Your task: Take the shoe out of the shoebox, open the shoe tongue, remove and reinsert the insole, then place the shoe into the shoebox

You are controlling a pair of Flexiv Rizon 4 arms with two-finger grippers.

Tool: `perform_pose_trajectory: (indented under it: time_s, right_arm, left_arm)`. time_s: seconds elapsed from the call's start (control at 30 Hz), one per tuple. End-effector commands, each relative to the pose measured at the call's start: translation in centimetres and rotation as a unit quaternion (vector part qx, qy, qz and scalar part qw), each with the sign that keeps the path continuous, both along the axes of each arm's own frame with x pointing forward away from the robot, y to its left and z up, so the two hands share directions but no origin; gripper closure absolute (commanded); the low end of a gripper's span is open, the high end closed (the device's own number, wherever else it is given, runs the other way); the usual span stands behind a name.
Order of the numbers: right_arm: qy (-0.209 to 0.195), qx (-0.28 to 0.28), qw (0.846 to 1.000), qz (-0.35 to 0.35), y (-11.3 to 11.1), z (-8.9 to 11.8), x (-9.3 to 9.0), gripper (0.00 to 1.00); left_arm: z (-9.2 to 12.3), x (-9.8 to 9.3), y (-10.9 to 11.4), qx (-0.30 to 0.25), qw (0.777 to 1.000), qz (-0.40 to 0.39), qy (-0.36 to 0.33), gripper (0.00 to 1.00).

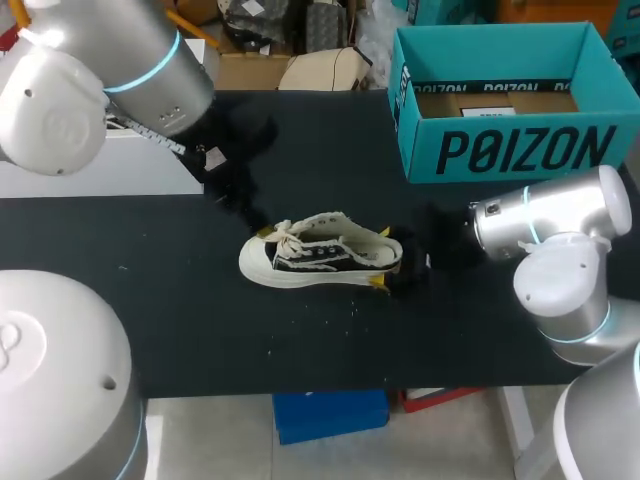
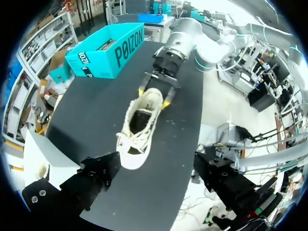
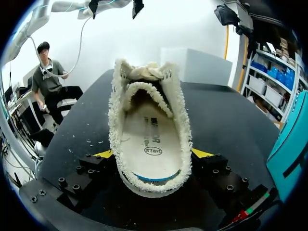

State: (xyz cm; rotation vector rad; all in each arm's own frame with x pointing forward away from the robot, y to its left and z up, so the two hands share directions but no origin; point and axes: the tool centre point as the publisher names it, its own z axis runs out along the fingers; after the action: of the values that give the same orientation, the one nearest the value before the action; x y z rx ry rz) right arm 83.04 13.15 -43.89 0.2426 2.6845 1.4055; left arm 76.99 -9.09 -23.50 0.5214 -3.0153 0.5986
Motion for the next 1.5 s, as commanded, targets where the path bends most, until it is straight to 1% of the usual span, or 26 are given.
perform_pose_trajectory:
  time_s: [0.03, 0.1, 0.13, 0.17, 0.2, 0.23, 0.27, 0.3, 0.33, 0.37, 0.8, 0.83, 0.87, 0.9, 0.93, 1.0, 1.03, 1.13, 1.2, 1.27, 1.3, 1.33, 1.4, 1.5]
  right_arm:
    - [0.000, 0.000, 1.000, -0.001, 0.1, -0.3, 0.1, 1.00]
    - [0.000, 0.000, 1.000, -0.001, 0.1, -0.3, 0.1, 1.00]
    - [0.000, 0.000, 1.000, -0.001, 0.1, -0.3, 0.1, 1.00]
    - [0.000, 0.000, 1.000, -0.001, 0.1, -0.3, 0.1, 1.00]
    - [0.000, 0.000, 1.000, -0.001, 0.1, -0.3, 0.1, 1.00]
    - [0.000, 0.000, 1.000, -0.001, 0.1, -0.3, 0.1, 1.00]
    - [0.000, 0.000, 1.000, -0.001, 0.1, -0.3, 0.1, 1.00]
    - [0.000, 0.000, 1.000, -0.001, 0.1, -0.3, 0.1, 1.00]
    - [0.000, 0.000, 1.000, -0.001, 0.1, -0.3, 0.1, 1.00]
    - [0.000, 0.000, 1.000, -0.001, 0.1, -0.3, 0.1, 1.00]
    - [0.000, 0.000, 1.000, -0.001, 0.1, -0.3, 0.1, 1.00]
    - [0.000, 0.000, 1.000, -0.001, 0.1, -0.3, 0.1, 1.00]
    - [0.000, 0.000, 1.000, -0.001, 0.1, -0.3, 0.1, 1.00]
    - [0.000, 0.000, 1.000, -0.001, 0.1, -0.3, 0.1, 1.00]
    - [0.000, 0.000, 1.000, -0.001, 0.1, -0.3, 0.1, 1.00]
    - [0.000, 0.000, 1.000, -0.001, 0.1, -0.3, 0.1, 1.00]
    - [0.000, 0.000, 1.000, -0.001, 0.1, -0.3, 0.1, 1.00]
    - [0.000, 0.000, 1.000, -0.001, 0.1, -0.3, 0.1, 1.00]
    - [0.000, 0.000, 1.000, -0.001, 0.1, -0.3, 0.1, 1.00]
    - [0.000, 0.000, 1.000, -0.001, 0.1, -0.3, 0.1, 1.00]
    - [0.000, 0.000, 1.000, -0.001, 0.1, -0.3, 0.1, 1.00]
    - [0.000, 0.000, 1.000, -0.001, 0.1, -0.3, 0.1, 1.00]
    - [0.000, 0.000, 1.000, -0.001, 0.1, -0.3, 0.1, 1.00]
    - [0.000, 0.000, 1.000, -0.001, 0.1, -0.3, 0.1, 1.00]
  left_arm:
    - [-1.3, 2.5, -2.9, 0.222, 0.947, 0.180, 0.149, 0.00]
    - [-1.7, 2.7, -3.3, 0.233, 0.926, 0.227, 0.193, 0.00]
    - [-1.8, 2.7, -3.4, 0.230, 0.921, 0.241, 0.204, 0.00]
    - [-2.0, 2.7, -3.7, 0.241, 0.908, 0.266, 0.218, 0.00]
    - [-2.1, 2.7, -3.8, 0.264, 0.892, 0.296, 0.218, 0.00]
    - [-2.3, 2.7, -3.9, 0.269, 0.881, 0.319, 0.224, 0.00]
    - [-2.4, 2.7, -4.0, 0.275, 0.864, 0.343, 0.247, 0.00]
    - [-2.6, 2.8, -4.0, 0.283, 0.848, 0.370, 0.254, 0.00]
    - [-2.6, 2.7, -4.0, 0.296, 0.836, 0.389, 0.248, 0.00]
    - [-2.6, 2.6, -4.2, 0.314, 0.831, 0.396, 0.232, 0.00]
    - [-2.6, 2.6, -4.2, 0.314, 0.831, 0.396, 0.232, 0.00]
    - [-2.9, 2.8, -4.7, 0.331, 0.813, 0.426, 0.220, 0.00]
    - [-3.0, 2.8, -5.0, 0.332, 0.810, 0.434, 0.212, 0.00]
    - [-3.0, 2.8, -5.5, 0.329, 0.798, 0.460, 0.209, 0.00]
    - [-3.2, 2.9, -5.9, 0.331, 0.790, 0.477, 0.195, 0.00]
    - [-3.6, 2.9, -6.4, 0.324, 0.776, 0.504, 0.199, 0.00]
    - [-3.9, 2.9, -6.6, 0.332, 0.765, 0.520, 0.185, 0.00]
    - [-4.5, 2.7, -6.9, 0.320, 0.753, 0.552, 0.160, 0.00]
    - [-4.7, 2.7, -6.8, 0.303, 0.756, 0.558, 0.155, 0.00]
    - [-4.9, 2.8, -6.6, 0.298, 0.751, 0.571, 0.147, 0.00]
    - [-5.0, 2.9, -6.5, 0.292, 0.755, 0.568, 0.149, 0.00]
    - [-5.1, 2.9, -6.4, 0.288, 0.752, 0.577, 0.138, 0.00]
    - [-5.1, 3.0, -6.4, 0.286, 0.758, 0.571, 0.133, 0.00]
    - [-5.1, 3.0, -6.6, 0.289, 0.762, 0.565, 0.129, 0.00]
